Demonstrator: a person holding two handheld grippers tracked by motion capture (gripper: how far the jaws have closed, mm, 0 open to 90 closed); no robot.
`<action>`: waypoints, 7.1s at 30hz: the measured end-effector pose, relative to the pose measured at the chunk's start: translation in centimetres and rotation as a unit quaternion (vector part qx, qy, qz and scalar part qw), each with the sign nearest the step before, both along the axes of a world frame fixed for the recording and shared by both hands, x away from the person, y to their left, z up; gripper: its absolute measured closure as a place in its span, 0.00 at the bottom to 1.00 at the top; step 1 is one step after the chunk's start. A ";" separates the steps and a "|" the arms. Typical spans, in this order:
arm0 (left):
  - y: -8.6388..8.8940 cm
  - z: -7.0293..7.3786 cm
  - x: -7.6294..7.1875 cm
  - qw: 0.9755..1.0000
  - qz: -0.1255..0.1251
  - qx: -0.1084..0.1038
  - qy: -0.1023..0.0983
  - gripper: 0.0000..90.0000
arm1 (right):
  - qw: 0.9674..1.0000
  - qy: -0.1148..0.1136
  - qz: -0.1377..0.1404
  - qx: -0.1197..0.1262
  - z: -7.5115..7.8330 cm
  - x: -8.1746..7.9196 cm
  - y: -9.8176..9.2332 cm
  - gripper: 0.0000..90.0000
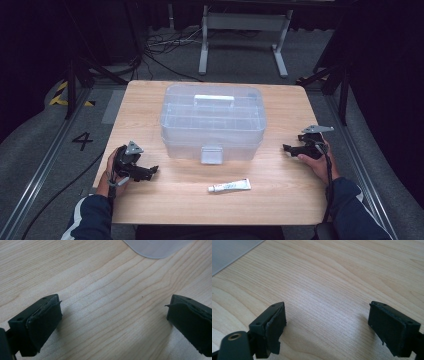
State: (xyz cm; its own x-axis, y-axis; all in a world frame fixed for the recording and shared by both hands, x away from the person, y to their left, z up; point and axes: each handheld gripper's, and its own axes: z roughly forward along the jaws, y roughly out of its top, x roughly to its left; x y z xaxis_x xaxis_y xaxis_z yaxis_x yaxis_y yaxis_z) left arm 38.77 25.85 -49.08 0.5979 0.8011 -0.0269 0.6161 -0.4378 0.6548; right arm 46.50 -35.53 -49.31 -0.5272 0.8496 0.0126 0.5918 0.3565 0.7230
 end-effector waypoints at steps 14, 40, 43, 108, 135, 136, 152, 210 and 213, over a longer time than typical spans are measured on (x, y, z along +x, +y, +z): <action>0.2 0.0 -0.1 1.000 -0.012 0.001 0.000 0.00 | 1.000 0.003 0.002 -0.001 0.1 0.0 0.0 0.17; 0.2 0.0 0.0 1.000 -0.011 0.001 0.001 0.00 | 0.995 -0.060 0.072 0.021 6.0 -3.6 2.0 0.28; 0.2 0.0 -0.1 1.000 -0.011 0.001 0.001 0.00 | 0.994 -0.069 0.079 0.025 6.8 -4.0 2.3 0.29; -5.5 5.7 2.6 0.994 -0.080 -0.024 -0.076 0.18 | 0.964 -0.123 0.234 -0.019 18.5 1.9 19.3 0.52; -6.5 5.7 3.6 0.993 -0.087 -0.049 -0.055 0.09 | 0.962 -0.104 0.250 -0.047 18.1 2.8 21.2 0.84; -6.5 5.7 3.5 0.993 -0.088 -0.048 -0.054 0.09 | 0.961 -0.104 0.250 -0.047 18.1 2.7 21.1 0.84; -7.3 6.0 1.5 0.993 -0.100 -0.031 -0.057 0.18 | 0.962 -0.098 0.250 -0.036 18.2 1.0 19.7 0.85; -5.4 8.3 -1.0 0.984 -0.075 -0.105 -0.125 0.84 | 0.968 -0.066 0.242 -0.028 20.8 3.5 19.7 0.82; -5.4 8.2 -1.1 0.982 -0.078 -0.112 -0.128 0.91 | 0.968 -0.068 0.242 -0.029 20.8 3.4 19.7 0.82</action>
